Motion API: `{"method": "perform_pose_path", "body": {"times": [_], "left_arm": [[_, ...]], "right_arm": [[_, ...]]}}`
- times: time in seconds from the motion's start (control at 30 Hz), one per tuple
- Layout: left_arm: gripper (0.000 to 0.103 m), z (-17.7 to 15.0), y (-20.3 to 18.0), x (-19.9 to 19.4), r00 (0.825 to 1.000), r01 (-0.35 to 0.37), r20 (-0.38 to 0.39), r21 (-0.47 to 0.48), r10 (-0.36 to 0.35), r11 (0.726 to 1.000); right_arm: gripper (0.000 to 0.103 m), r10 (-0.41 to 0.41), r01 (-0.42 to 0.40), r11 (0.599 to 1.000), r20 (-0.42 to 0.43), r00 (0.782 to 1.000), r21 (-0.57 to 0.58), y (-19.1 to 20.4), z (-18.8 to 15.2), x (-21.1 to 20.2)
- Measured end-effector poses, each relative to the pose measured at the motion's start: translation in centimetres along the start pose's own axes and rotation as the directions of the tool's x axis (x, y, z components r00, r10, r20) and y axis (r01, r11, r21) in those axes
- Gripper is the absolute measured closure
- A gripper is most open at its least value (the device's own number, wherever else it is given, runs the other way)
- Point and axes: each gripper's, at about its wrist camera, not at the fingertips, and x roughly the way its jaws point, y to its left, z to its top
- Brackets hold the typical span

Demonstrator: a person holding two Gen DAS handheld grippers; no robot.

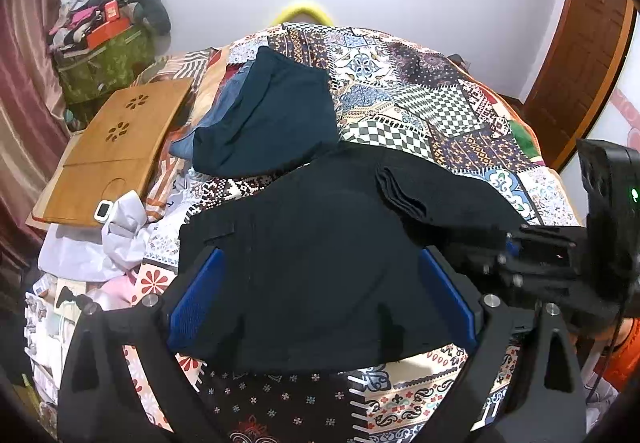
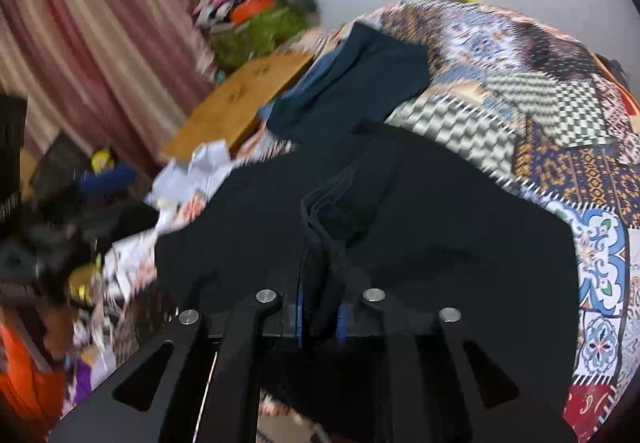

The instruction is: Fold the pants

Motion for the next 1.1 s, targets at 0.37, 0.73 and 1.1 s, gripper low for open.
{"method": "perform_pose_path", "body": {"times": [0.37,0.73,1.1], "left_arm": [[0.006,2.9,-3.3,0.4,0.997,0.073,0.015,0.065,-0.074,0.995],[0.005,6.9,-10.2,5.6,0.984,0.168,-0.094,0.192,-0.153,0.967],[0.004,3.6,-12.0,15.7,0.931,0.15,-0.361,0.256,-0.05,0.955]], "right_arm": [[0.056,0.031,-0.029,0.991,0.013,0.999,-0.127,0.6,-0.2,-4.5],[0.05,-0.1,0.101,0.995,0.093,0.991,0.003,-8.1,3.2,-6.0],[0.05,-0.006,0.033,0.988,-0.169,0.986,0.153,-14.3,-0.1,0.7]]}}
